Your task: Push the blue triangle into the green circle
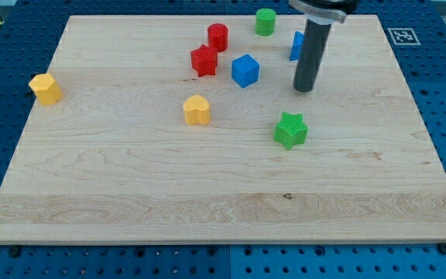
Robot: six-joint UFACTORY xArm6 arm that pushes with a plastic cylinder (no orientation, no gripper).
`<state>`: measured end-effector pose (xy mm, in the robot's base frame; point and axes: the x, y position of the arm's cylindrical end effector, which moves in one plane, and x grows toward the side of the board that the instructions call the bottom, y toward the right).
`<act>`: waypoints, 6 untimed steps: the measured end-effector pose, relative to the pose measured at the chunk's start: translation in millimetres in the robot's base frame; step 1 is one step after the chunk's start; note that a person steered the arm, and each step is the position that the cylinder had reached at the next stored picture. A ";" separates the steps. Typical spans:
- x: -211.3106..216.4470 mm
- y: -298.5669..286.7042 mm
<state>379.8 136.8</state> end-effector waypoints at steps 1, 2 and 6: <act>0.0 29.7; 0.0 48.3; -47.9 45.4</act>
<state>331.9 182.2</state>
